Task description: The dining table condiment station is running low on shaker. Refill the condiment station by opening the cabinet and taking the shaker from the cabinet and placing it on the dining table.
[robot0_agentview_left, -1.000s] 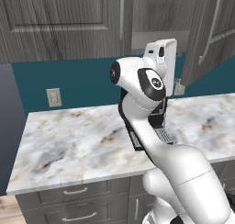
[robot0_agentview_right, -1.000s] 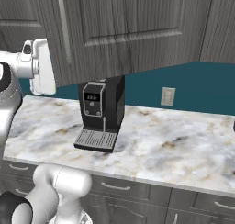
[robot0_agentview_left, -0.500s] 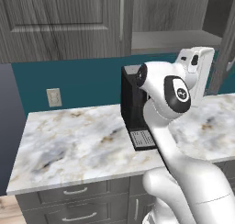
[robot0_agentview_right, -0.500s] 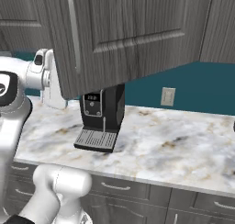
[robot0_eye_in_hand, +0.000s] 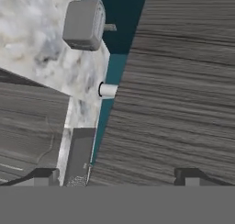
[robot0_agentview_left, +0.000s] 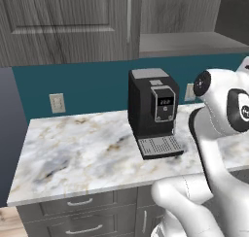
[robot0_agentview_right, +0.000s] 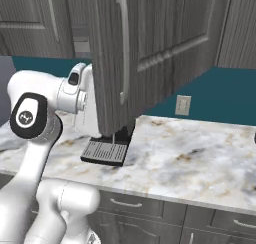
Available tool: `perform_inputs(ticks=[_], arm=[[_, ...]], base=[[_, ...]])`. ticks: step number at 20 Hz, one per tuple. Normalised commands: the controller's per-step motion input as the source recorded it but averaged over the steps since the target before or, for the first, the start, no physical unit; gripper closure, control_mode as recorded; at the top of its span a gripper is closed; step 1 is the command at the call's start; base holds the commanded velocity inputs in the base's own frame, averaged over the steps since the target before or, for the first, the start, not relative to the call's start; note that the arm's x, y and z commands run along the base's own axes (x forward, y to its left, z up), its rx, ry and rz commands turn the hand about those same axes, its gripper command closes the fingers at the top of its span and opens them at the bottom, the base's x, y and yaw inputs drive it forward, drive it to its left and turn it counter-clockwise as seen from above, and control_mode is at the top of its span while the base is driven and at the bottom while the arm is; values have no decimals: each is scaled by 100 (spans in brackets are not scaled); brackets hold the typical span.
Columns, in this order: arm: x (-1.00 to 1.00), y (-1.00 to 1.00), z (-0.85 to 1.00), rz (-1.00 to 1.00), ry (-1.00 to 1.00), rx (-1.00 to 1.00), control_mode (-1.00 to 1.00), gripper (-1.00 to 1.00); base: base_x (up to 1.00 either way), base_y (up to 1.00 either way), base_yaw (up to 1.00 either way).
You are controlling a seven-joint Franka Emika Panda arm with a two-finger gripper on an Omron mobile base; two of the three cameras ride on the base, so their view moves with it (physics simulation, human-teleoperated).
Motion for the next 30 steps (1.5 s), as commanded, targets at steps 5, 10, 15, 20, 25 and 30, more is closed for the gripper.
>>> perform_inputs(ticks=[5, 10, 15, 20, 25, 30], arm=[[-45, -100, 0, -3, 0, 14, -100, -100], [-33, -100, 2, -1, 0, 13, -100, -100], [-9, -82, 0, 0, 0, 8, -100, -100], [-1, -12, 0, 0, 0, 1, -100, -100], [43, 85, -10, 0, 0, -3, -100, -100], [30, 100, -27, 0, -12, -2, -100, -100]], base=[[0, 0, 0], [0, 0, 0], [0, 0, 0], [0, 0, 0], [0, 0, 0], [0, 0, 0]])
